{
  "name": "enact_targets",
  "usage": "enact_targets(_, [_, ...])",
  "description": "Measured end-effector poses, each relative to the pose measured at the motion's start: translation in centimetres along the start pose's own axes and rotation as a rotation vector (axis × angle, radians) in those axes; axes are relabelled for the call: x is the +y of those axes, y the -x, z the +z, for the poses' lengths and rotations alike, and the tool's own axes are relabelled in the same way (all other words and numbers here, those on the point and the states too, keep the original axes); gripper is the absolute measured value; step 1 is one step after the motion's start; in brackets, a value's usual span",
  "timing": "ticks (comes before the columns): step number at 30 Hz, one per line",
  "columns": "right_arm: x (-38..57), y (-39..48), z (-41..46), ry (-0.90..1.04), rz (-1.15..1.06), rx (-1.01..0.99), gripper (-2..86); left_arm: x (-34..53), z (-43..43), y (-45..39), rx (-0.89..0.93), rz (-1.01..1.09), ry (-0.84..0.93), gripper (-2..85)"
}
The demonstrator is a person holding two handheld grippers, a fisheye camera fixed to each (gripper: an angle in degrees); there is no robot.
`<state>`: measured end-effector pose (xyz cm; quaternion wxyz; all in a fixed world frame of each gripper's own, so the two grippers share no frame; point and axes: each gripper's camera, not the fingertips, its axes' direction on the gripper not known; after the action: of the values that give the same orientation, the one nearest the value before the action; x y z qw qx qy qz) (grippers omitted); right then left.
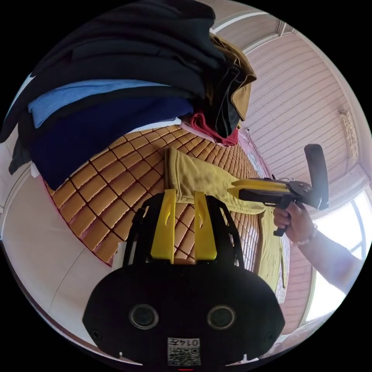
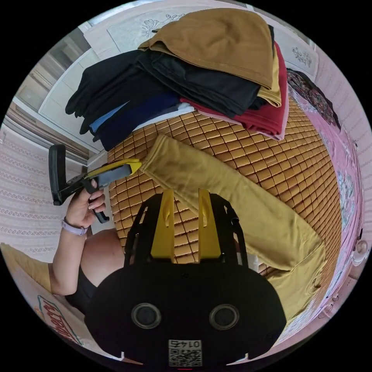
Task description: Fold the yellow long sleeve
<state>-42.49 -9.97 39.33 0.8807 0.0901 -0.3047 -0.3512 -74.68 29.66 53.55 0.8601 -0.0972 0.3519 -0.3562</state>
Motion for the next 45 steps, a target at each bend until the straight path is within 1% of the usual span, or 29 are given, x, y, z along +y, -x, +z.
enact_targets(2, [-1.3, 1.2, 1.3, 0.024, -0.041, 0.049, 9.8, 0.1, 0.8, -0.7, -0.067, 0.041, 0.004, 3.9])
enact_targets(5, [-2.6, 2.6, 3.4, 0.061, -0.064, 0.094, 10.1, 0.7, 1.6, -0.8, -0.094, 0.038, -0.002, -0.2])
enact_targets(6, [-2.9, 2.9, 4.2, 0.093, -0.063, 0.108, 10.1, 0.9, 1.8, -0.7, -0.089, 0.036, -0.004, -0.3])
enact_targets(7, [-2.6, 3.5, 4.0, 0.058, -0.091, 0.135, 9.4, 1.1, 2.1, -0.6, -0.075, 0.025, -0.004, -0.7])
enact_targets(11, [-1.8, 4.1, 3.7, 0.042, -0.09, 0.139, 5.8, 2.0, 3.2, -0.3, -0.012, -0.029, 0.007, -0.9])
enact_targets(13, [-1.3, 4.2, 3.2, 0.04, -0.099, 0.138, 2.9, 2.6, 3.7, -0.9, -0.02, -0.009, 0.007, -1.0])
enact_targets(18, [0.0, 3.9, 1.4, 0.027, -0.089, 0.128, 0.4, 4.1, 5.0, -2.8, -0.062, 0.032, 0.011, -1.0])
enact_targets(20, [0.8, 3.8, 0.1, 0.004, -0.089, 0.123, 0.1, 5.1, 4.9, -4.2, -0.063, 0.069, -0.033, -1.0])
enact_targets(24, [4.1, 1.7, -6.0, -0.148, -0.026, 0.068, -0.2, 7.0, 4.4, -7.6, 0.001, 0.176, -0.126, -1.0])
enact_targets(26, [6.4, -0.1, -9.7, -0.235, 0.025, 0.027, -0.2, 8.5, 3.8, -11.6, 0.079, 0.277, -0.197, -1.0])
enact_targets(27, [8.5, -1.2, -12.5, -0.307, 0.06, 0.004, -0.2, 8.9, 3.5, -12.8, 0.1, 0.31, -0.218, -1.0])
enact_targets(29, [12.6, -2.7, -17.0, -0.423, 0.104, -0.005, -0.1, 11.2, 2.9, -18.9, 0.179, 0.471, -0.272, -1.0])
enact_targets(30, [16.0, -3.5, -20.1, -0.499, 0.124, 0.003, 0.1, 11.9, 2.7, -20.6, 0.207, 0.515, -0.279, -1.0])
enact_targets(31, [19.9, -4.1, -23.2, -0.577, 0.144, 0.025, 0.3, 13.5, 2.6, -24.0, 0.277, 0.604, -0.285, -1.0])
enact_targets(32, [22.0, -4.4, -24.8, -0.615, 0.159, 0.044, 0.4, 15.6, 2.5, -27.5, 0.367, 0.692, -0.282, -1.0])
enact_targets(33, [26.5, -4.7, -27.8, -0.68, 0.198, 0.085, 0.6, 16.7, 2.5, -29.2, 0.414, 0.733, -0.273, -1.0])
enact_targets(34, [31.3, -4.8, -30.5, -0.73, 0.251, 0.123, 1.1, 19.2, 2.9, -32.4, 0.514, 0.796, -0.235, -0.9])
enact_targets(35, [33.8, -4.8, -31.5, -0.747, 0.288, 0.138, 1.4, 21.7, 3.7, -35.1, 0.612, 0.82, -0.168, -0.9])
enact_targets(36, [38.8, -4.8, -33.1, -0.76, 0.38, 0.16, 2.2, 23.1, 4.4, -36.3, 0.66, 0.825, -0.126, -0.9])
enact_targets(37, [43.5, -4.7, -33.6, -0.733, 0.479, 0.179, 3.4, 26.1, 6.0, -38.5, 0.756, 0.857, -0.035, -0.8])
enact_targets(38, [45.8, -4.7, -33.6, -0.699, 0.532, 0.192, 4.2, 29.2, 8.1, -40.2, 0.825, 0.894, 0.084, -0.7])
enact_targets(39, [49.8, -4.6, -32.8, -0.596, 0.63, 0.23, 6.1, 30.7, 9.1, -40.9, 0.846, 0.915, 0.145, -0.6])
enact_targets(40, [53.5, -4.6, -31.5, -0.457, 0.724, 0.25, 8.3, 33.6, 11.2, -42.1, 0.853, 0.949, 0.266, -0.2])
enact_targets(41, [55.2, -4.7, -30.9, -0.399, 0.772, 0.246, 8.8, 36.4, 13.1, -42.8, 0.82, 0.974, 0.359, 0.4])
enact_targets(42, [58.3, -4.6, -30.0, -0.332, 0.848, 0.213, 9.8, 37.6, 14.0, -43.1, 0.798, 0.983, 0.396, 0.8])
enact_targets(44, [61.9, -4.4, -29.5, -0.315, 0.933, 0.164, 10.7, 41.5, 16.8, -43.8, 0.738, 1.003, 0.506, 2.4])
enact_targets(45, [63.7, -4.5, -29.5, -0.335, 0.978, 0.138, 10.9, 42.3, 17.4, -44.0, 0.722, 1.012, 0.527, 2.9])
